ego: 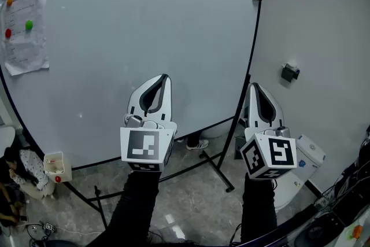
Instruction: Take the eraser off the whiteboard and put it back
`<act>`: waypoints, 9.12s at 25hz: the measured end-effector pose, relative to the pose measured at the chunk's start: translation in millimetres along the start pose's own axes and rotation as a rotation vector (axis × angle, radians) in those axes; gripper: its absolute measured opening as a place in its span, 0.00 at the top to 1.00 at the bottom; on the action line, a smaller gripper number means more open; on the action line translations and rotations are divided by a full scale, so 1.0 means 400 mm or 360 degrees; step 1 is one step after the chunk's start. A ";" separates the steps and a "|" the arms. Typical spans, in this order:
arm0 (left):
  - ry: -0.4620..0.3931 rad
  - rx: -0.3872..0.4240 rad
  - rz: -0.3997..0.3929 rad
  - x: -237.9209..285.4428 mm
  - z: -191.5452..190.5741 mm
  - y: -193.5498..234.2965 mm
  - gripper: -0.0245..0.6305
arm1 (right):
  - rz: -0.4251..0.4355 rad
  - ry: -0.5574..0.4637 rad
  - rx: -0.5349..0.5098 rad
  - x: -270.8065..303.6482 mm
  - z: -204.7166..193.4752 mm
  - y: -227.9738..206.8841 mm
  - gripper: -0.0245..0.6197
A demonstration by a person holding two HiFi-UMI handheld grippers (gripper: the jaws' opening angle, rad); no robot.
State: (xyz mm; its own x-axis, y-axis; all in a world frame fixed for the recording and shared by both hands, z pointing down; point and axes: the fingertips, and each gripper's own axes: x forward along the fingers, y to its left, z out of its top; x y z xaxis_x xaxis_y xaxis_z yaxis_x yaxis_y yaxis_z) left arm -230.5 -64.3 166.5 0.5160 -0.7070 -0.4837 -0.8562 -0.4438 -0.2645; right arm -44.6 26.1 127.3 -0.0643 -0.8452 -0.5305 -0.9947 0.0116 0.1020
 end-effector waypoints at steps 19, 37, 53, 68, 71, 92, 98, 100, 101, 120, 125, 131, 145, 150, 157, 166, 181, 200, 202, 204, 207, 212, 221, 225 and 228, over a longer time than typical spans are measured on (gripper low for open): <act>-0.0040 0.0057 0.0056 0.257 -0.020 -0.047 0.95 | -0.0004 -0.0038 0.0043 0.206 -0.143 -0.190 0.95; -0.0100 0.0168 0.0184 0.543 -0.042 -0.105 0.95 | 0.0181 -0.0088 0.0061 0.453 -0.235 -0.350 0.95; -0.0243 0.0135 -0.0143 0.720 -0.053 -0.201 0.95 | -0.0012 -0.0155 -0.0076 0.522 -0.217 -0.400 0.95; -0.0282 0.0063 -0.0169 0.763 -0.080 -0.184 0.95 | -0.0048 -0.0134 -0.0114 0.568 -0.248 -0.412 0.95; -0.0290 0.0071 -0.0149 0.770 -0.079 -0.178 0.95 | -0.0028 -0.0147 -0.0115 0.590 -0.248 -0.417 0.95; -0.0329 0.0233 0.0115 0.887 -0.029 -0.195 0.95 | 0.0153 -0.0261 -0.0030 0.847 -0.223 -0.622 0.65; -0.0308 0.0301 0.0170 0.892 -0.041 -0.187 0.95 | 0.0156 -0.0269 0.0040 0.937 -0.221 -0.671 0.58; -0.0308 0.0317 0.0188 0.890 -0.040 -0.184 0.95 | 0.0146 -0.0271 0.0055 0.969 -0.213 -0.693 0.56; -0.0308 0.0321 0.0197 0.889 -0.039 -0.182 0.95 | 0.0142 -0.0272 0.0062 0.985 -0.207 -0.703 0.55; -0.0265 0.0400 0.0328 0.869 -0.044 -0.139 0.95 | 0.0219 -0.0296 0.0192 1.160 -0.135 -0.800 0.51; -0.0278 0.0404 0.0303 0.876 -0.037 -0.146 0.95 | 0.0249 -0.0308 0.0163 1.183 -0.118 -0.792 0.51; -0.0267 0.0398 0.0307 0.870 -0.042 -0.140 0.95 | 0.0287 -0.0310 0.0237 1.198 -0.122 -0.795 0.51; -0.0249 0.0402 0.0329 0.836 -0.038 -0.119 0.95 | 0.0183 -0.0288 0.0268 1.188 -0.128 -0.793 0.53; -0.0238 0.0402 0.0327 0.827 -0.038 -0.117 0.95 | 0.0143 -0.0295 0.0222 1.167 -0.128 -0.795 0.53; -0.0233 0.0378 0.0304 0.821 -0.047 -0.128 0.95 | 0.0149 -0.0307 0.0153 1.103 -0.147 -0.776 0.53; -0.0257 0.0323 0.0237 0.846 -0.067 -0.162 0.95 | 0.0130 -0.0391 0.0115 0.993 -0.169 -0.744 0.53; -0.0327 0.0271 0.0150 0.884 -0.052 -0.210 0.95 | 0.0106 -0.0401 0.0086 0.888 -0.218 -0.727 0.53; -0.0388 0.0274 0.0101 0.868 -0.035 -0.227 0.95 | 0.0132 -0.0363 0.0098 0.879 -0.235 -0.721 0.53; -0.0400 0.0253 0.0106 0.865 -0.034 -0.226 0.95 | 0.0133 -0.0360 0.0105 0.877 -0.239 -0.724 0.53; -0.0400 0.0242 0.0119 0.861 -0.037 -0.223 0.95 | 0.0134 -0.0357 0.0109 0.874 -0.243 -0.729 0.53; -0.0385 0.0221 0.0140 0.852 -0.050 -0.214 0.95 | 0.0142 -0.0352 0.0107 0.863 -0.249 -0.730 0.53; -0.0410 0.0135 0.0174 0.828 -0.101 -0.177 0.95 | 0.0163 -0.0333 0.0080 0.841 -0.269 -0.713 0.53; -0.0145 0.0221 0.0201 0.783 -0.190 -0.182 0.95 | 0.0230 -0.0295 0.0015 0.767 -0.316 -0.674 0.53; -0.0178 0.0182 0.0196 0.769 -0.222 -0.184 0.95 | 0.0285 -0.0266 -0.0036 0.736 -0.343 -0.663 0.53; -0.0069 0.0223 0.0196 0.756 -0.267 -0.185 0.95 | 0.0292 -0.0236 -0.0047 0.716 -0.366 -0.668 0.53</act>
State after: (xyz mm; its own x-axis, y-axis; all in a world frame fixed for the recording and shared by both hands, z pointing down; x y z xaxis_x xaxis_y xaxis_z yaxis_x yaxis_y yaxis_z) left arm -8.1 -304.1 128.9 0.4077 -0.7255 -0.5545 -0.9099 -0.2719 -0.3133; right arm 214.3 -297.3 71.5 -0.2570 -0.7427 -0.6183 -0.9626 0.1403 0.2316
